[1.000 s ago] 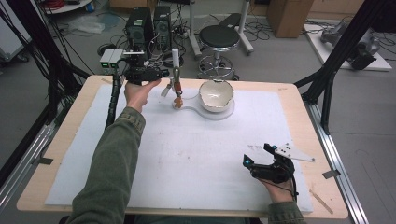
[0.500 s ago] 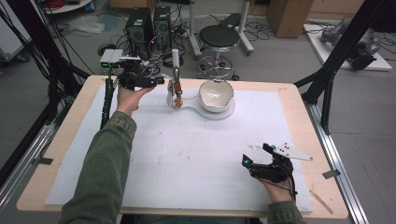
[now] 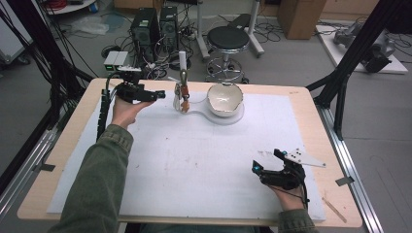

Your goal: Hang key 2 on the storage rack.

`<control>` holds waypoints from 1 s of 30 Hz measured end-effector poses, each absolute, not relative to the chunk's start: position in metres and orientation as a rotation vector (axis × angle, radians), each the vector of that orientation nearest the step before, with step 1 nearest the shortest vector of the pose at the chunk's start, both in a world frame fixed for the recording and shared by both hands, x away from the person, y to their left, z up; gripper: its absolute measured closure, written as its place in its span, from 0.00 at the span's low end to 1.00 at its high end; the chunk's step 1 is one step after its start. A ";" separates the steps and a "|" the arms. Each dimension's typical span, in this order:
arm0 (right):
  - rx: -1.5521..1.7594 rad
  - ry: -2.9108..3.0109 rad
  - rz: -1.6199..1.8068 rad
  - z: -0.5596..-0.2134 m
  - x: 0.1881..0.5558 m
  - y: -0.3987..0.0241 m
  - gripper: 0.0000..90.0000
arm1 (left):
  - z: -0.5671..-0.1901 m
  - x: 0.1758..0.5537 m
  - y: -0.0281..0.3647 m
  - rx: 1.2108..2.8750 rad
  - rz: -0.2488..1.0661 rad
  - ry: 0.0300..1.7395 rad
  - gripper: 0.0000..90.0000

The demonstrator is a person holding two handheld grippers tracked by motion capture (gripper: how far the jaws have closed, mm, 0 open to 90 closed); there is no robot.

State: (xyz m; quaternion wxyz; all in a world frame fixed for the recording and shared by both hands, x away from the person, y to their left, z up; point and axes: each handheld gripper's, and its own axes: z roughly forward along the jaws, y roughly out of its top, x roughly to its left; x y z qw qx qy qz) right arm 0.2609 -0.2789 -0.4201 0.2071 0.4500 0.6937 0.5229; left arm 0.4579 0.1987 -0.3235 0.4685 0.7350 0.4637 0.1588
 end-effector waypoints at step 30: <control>1.246 1.935 1.444 -0.421 0.266 -0.279 0.01 | -0.351 0.371 0.235 1.789 0.497 1.162 0.02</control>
